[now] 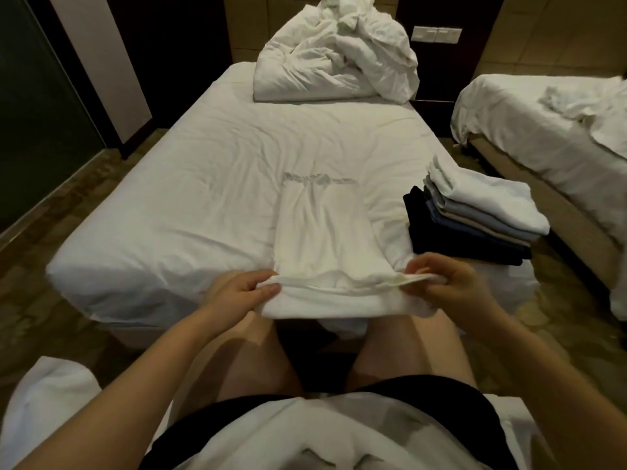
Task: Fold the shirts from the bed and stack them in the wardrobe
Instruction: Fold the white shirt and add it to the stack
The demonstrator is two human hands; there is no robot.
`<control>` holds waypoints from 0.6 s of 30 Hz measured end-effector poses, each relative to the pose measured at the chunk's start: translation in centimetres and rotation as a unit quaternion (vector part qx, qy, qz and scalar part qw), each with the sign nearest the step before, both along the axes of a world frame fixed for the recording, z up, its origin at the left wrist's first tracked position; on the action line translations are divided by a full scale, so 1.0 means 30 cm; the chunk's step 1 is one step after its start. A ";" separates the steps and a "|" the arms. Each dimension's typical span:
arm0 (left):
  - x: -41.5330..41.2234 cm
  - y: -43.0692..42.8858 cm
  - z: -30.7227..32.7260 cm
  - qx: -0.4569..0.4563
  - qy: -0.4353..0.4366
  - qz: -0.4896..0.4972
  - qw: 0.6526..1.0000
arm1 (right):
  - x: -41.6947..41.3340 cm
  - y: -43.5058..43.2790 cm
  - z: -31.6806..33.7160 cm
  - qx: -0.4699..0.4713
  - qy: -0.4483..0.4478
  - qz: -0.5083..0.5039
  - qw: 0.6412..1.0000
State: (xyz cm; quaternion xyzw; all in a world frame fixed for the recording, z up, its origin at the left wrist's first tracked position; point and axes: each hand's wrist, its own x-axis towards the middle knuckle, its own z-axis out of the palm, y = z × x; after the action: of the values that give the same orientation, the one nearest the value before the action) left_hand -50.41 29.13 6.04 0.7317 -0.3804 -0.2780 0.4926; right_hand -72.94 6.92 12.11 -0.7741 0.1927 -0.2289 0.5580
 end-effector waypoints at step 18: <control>0.248 -0.285 0.051 -0.029 0.459 -0.049 0.887 | 0.282 -0.278 -0.043 0.093 0.016 -0.128 0.987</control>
State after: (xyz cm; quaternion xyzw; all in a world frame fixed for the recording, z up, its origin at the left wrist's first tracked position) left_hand -42.97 20.59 7.57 0.4885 -0.1549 -0.5952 0.6189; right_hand -64.47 -1.42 10.81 -0.6913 0.3201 -0.2669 0.5902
